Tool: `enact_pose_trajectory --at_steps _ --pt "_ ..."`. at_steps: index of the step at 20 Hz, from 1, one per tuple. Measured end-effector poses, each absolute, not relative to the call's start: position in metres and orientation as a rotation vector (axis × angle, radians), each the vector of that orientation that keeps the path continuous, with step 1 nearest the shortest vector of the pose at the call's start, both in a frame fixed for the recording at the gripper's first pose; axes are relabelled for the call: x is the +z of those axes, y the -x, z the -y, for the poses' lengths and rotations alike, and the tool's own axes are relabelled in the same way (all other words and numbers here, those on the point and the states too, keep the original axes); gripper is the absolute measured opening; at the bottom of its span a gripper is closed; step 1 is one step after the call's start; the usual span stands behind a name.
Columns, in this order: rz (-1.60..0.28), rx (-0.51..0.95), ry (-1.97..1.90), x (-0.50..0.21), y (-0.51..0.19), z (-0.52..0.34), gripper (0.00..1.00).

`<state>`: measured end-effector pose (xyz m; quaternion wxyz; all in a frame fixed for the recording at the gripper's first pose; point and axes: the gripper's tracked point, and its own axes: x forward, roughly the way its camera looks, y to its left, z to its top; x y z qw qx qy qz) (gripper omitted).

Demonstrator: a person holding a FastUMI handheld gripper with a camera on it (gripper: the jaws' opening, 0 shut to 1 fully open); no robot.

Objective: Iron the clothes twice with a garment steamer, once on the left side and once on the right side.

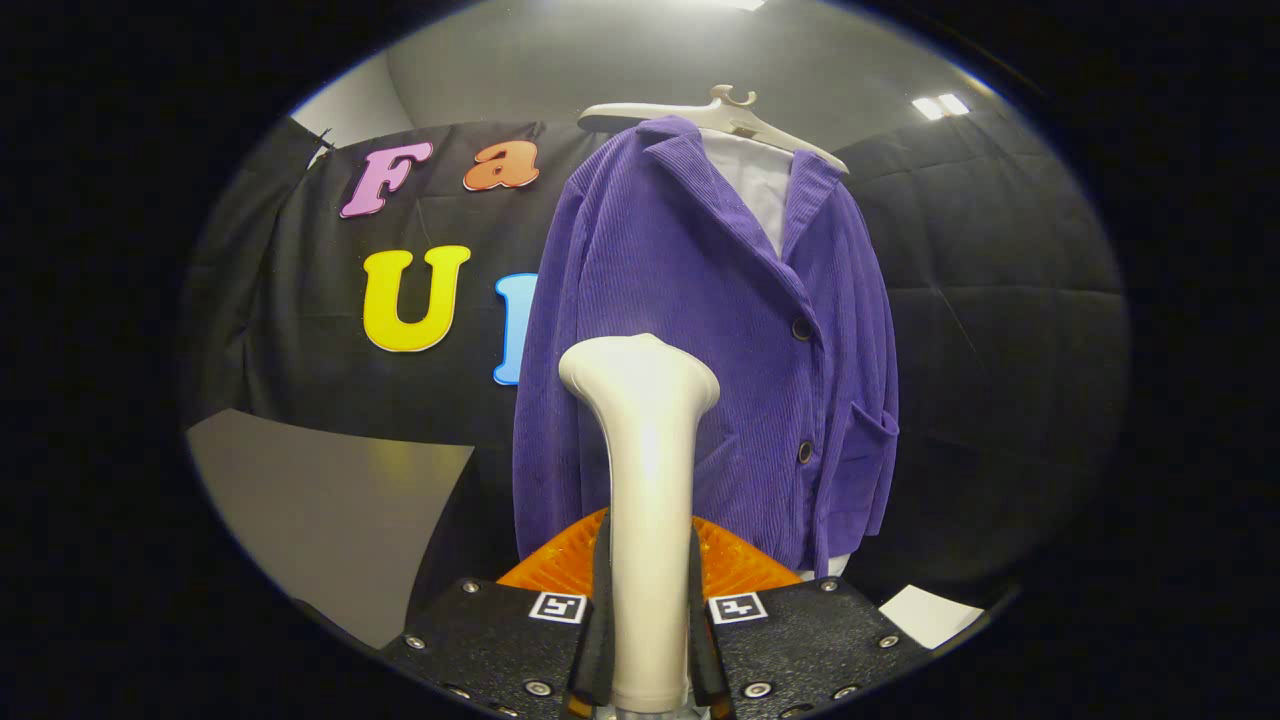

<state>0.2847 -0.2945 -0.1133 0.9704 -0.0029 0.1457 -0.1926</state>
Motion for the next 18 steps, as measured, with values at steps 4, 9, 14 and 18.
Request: enact_pose_trajectory --at_steps 4,9,14,18 --pt "-0.355 -0.383 -0.006 -0.157 -0.266 0.295 0.3" --pt "-0.399 -0.39 -0.025 -0.203 -0.241 0.298 0.3" --pt "-0.472 -0.37 -0.03 -0.243 -0.22 0.292 0.3" --pt "-0.464 -0.367 -0.039 -0.246 -0.206 0.284 0.3"
